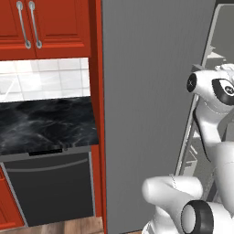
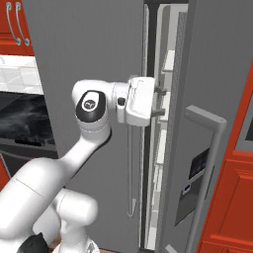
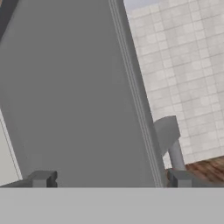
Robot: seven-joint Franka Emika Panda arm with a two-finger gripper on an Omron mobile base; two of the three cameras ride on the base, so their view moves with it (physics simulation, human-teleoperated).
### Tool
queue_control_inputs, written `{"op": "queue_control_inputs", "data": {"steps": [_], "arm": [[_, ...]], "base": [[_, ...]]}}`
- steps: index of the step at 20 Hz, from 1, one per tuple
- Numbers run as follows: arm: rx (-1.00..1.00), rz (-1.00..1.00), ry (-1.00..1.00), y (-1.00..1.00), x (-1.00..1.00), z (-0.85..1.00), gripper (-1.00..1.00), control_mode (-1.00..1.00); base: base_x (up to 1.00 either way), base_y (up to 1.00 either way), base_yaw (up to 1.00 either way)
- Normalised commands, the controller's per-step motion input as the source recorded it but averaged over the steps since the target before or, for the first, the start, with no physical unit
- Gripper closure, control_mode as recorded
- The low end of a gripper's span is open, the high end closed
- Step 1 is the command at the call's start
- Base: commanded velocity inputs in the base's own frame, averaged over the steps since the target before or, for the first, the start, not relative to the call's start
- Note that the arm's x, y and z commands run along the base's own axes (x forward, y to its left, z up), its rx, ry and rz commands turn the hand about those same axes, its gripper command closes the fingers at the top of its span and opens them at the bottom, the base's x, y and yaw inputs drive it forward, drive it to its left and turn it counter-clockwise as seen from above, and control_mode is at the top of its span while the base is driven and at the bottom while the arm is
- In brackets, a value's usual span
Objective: Open the freezer door, pick up the ice cube tray from the freezer, and place it on the dining counter.
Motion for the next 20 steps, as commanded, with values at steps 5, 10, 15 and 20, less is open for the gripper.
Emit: {"op": "queue_control_inputs", "data": {"steps": [5,10,15,20], "arm": [[0.01,-0.04,0.0,-0.39,0.13,0.0,-1.0,-1.0],[0.01,-0.03,0.0,-0.38,0.05,-0.03,-1.0,-1.0],[0.0,-0.04,0.0,-0.38,0.0,-0.08,-1.0,-1.0],[0.0,-0.04,0.0,-0.52,0.0,-0.07,-1.0,-1.0]], "base": [[0.0,0.0,0.0],[0.0,0.0,0.0],[0.0,0.0,0.0],[0.0,0.0,0.0]]}}
